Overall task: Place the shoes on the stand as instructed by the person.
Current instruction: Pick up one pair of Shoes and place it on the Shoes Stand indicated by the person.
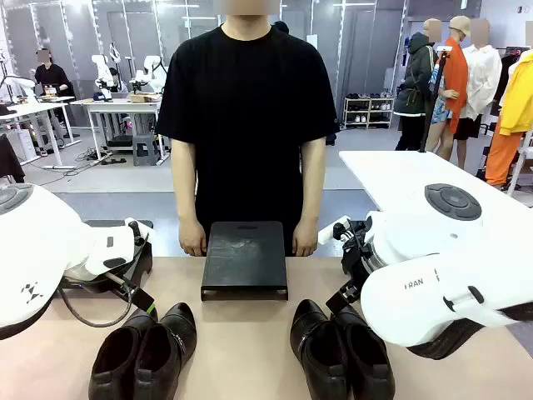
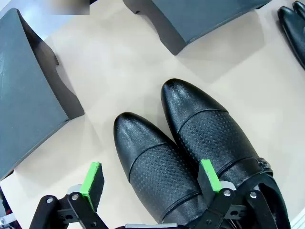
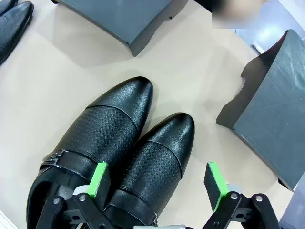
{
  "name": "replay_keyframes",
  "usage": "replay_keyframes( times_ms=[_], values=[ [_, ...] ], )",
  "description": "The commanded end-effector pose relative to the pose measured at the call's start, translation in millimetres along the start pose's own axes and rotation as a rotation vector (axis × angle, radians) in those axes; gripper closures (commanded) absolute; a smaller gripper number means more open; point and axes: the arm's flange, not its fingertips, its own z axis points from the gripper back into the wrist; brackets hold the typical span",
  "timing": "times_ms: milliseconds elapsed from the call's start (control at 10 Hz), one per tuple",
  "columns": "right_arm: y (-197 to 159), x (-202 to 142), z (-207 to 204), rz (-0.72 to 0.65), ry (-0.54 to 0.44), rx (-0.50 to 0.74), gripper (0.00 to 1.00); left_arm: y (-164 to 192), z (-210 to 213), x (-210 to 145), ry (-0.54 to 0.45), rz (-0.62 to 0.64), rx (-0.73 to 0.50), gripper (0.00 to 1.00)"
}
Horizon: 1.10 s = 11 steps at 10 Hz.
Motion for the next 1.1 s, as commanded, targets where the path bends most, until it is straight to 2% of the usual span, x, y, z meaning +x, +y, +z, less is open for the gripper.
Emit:
replay_keyframes(
  times_ms=[0, 800, 1000],
  values=[
    [0.0, 0.0, 0.0, 0.000, 0.000, 0.000, 0.00, -0.2, 0.0, 0.1, 0.000, 0.000, 0.000, 0.00],
    [0.1, 0.0, 0.0, 0.002, 0.000, 0.000, 0.00, -0.3, 0.0, 0.1, 0.000, -0.001, 0.000, 0.00],
    [-6.2, 27.4, 45.2, 0.038, -0.024, 0.035, 0.00, 0.7, 33.5, 31.2, -0.009, -0.002, 0.022, 0.00]
  ],
)
